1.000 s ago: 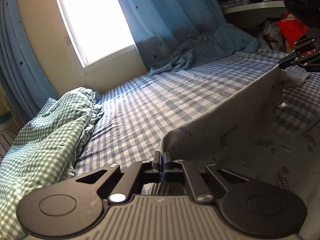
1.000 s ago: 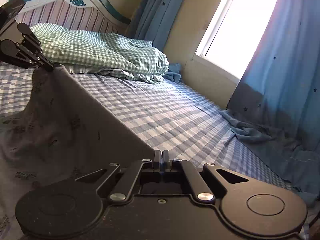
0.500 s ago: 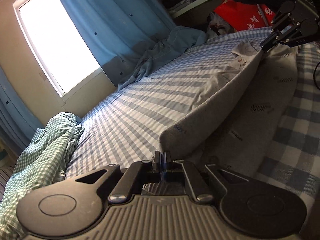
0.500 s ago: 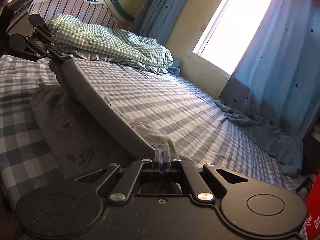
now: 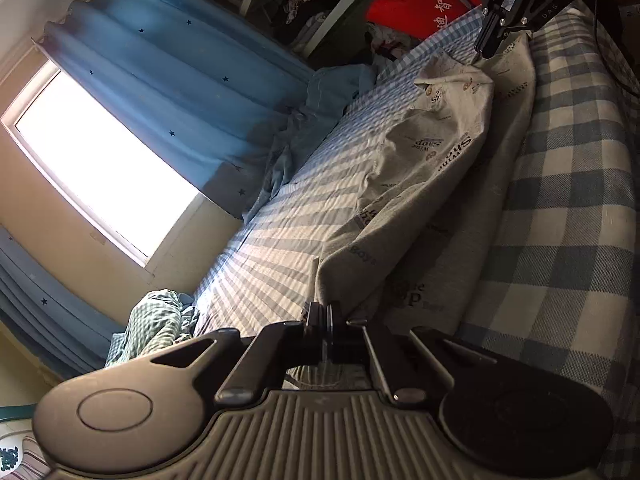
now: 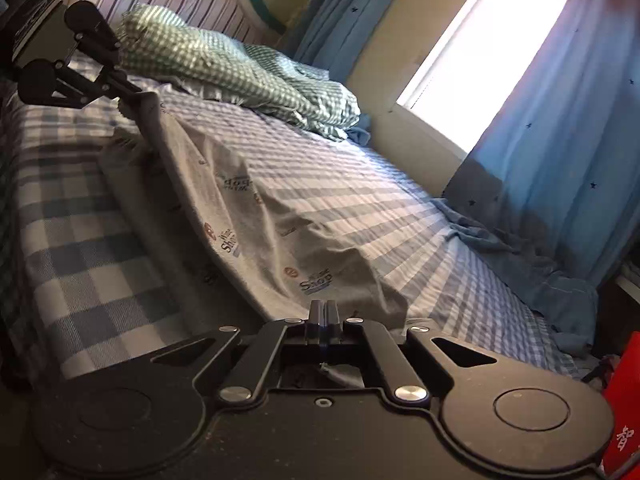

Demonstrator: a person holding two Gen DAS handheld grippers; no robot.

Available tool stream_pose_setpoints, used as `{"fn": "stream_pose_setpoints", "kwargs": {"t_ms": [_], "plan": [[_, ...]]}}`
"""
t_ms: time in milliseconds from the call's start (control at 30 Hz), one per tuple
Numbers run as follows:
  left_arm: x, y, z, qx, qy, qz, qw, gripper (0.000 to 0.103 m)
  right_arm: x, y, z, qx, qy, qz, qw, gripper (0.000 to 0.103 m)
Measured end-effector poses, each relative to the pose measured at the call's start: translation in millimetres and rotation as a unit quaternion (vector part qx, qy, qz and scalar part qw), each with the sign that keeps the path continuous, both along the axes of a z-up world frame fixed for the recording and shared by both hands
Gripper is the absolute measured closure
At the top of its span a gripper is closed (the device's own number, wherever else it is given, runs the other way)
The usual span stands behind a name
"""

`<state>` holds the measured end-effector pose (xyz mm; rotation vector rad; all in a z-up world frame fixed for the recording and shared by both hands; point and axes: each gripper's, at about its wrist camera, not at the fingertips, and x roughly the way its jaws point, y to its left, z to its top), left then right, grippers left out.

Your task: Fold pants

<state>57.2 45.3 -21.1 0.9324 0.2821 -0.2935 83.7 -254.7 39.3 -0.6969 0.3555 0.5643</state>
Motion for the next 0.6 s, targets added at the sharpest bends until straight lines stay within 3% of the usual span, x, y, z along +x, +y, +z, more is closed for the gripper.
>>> {"fn": "stream_pose_setpoints", "kwargs": {"t_ms": [133, 267, 367, 433, 600], "plan": [[0, 1, -3, -0.015, 0.008, 0.012, 0.9998, 0.102, -2, 11, -16, -0.041, 0.006, 0.027, 0.999, 0.071], [1, 2, 0, -0.017, 0.004, 0.014, 0.9997, 0.102, 4, 22, -31, -0.077, -0.006, 0.037, 0.996, 0.069], [1, 3, 1, -0.010, 0.003, 0.012, 0.9999, 0.102, 14, 27, -41, -0.088, -0.016, 0.023, 0.996, 0.075], [0, 4, 2, -0.001, 0.003, 0.005, 1.0000, 0.102, 18, 27, -39, -0.074, -0.013, 0.020, 0.997, 0.103], [-6, 11, 2, 0.012, 0.013, -0.008, 0.9998, 0.102, 2, 23, -25, -0.071, -0.022, 0.040, 0.996, 0.103]]}}
